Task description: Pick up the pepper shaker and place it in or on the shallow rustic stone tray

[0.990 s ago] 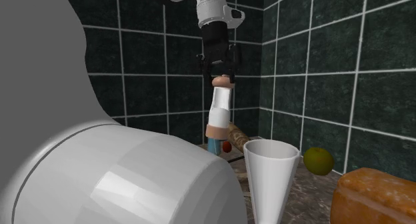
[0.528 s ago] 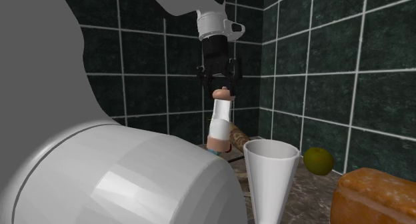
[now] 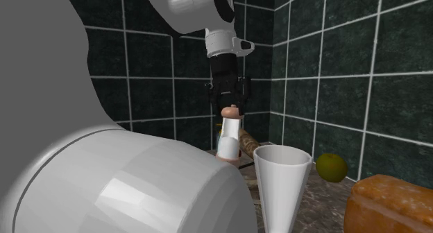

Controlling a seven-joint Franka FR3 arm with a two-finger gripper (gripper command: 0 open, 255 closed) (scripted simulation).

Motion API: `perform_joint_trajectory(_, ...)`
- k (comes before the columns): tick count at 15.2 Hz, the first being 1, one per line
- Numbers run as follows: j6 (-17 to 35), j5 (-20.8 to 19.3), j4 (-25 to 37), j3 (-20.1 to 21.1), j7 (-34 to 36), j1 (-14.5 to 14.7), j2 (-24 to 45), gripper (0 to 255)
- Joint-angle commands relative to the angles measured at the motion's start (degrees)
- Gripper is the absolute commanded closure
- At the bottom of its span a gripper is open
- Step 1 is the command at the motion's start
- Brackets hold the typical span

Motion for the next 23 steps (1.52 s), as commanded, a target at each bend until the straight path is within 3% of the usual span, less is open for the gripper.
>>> perform_joint_trajectory(1,1.7,0.0,-1.4,0.1,0.2,0.0,0.3,255)
perform_joint_trajectory(10,8.8,-0.2,-6.9,0.6,1.1,0.0,1.9,255)
perform_joint_trajectory(17,8.8,-0.2,-6.9,0.6,1.1,0.0,1.9,255)
perform_joint_trajectory(18,8.8,-0.2,-6.9,0.6,1.1,0.0,1.9,0)
perform_joint_trajectory(23,8.8,-0.2,-6.9,0.6,1.1,0.0,1.9,0)
